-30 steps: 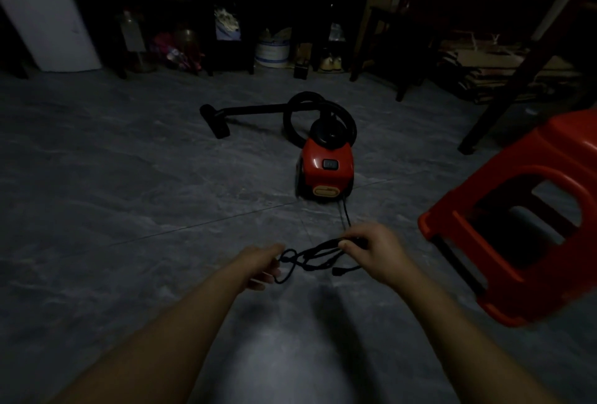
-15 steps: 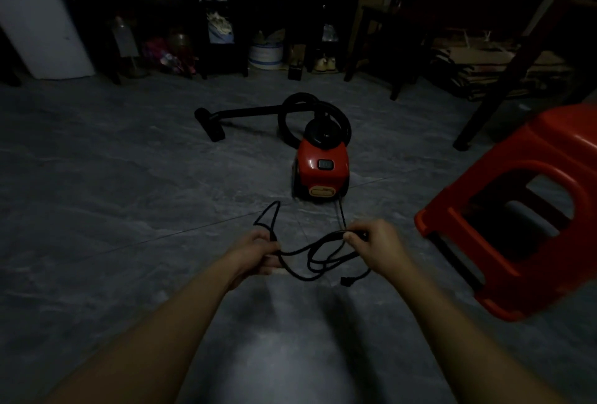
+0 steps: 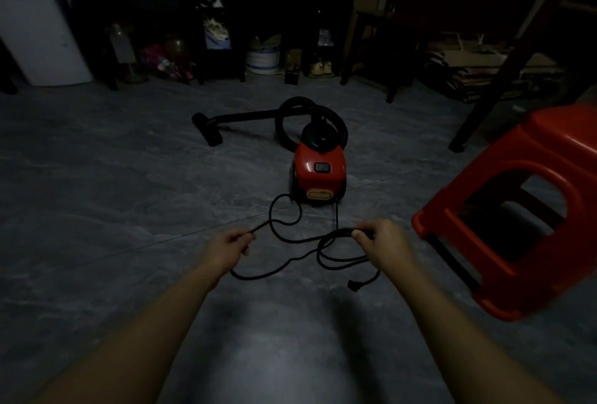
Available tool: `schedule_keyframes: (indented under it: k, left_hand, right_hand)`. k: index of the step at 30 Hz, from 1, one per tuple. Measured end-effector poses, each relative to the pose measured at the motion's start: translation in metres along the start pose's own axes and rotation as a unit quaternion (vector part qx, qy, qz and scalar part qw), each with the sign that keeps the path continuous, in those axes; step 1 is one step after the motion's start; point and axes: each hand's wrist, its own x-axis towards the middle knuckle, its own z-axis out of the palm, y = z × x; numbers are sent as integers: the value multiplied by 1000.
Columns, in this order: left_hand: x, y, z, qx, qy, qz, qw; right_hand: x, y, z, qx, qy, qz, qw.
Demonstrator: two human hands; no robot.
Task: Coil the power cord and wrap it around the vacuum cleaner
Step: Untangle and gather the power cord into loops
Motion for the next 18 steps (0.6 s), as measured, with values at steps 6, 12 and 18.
schedule_keyframes:
  k: [6,12,18]
  left_hand:
    - [17,-23,-49,30,117,3,993]
    - [13,-48,-56,130,36,22,991]
    - [12,-60,-69,205,60,-14,977]
  right_hand:
    - [-3,23,0,-41,-14,54,998]
    - [-5,31,3,-60,-30,79,995]
    - [-6,41,-9,-62,12,127,990]
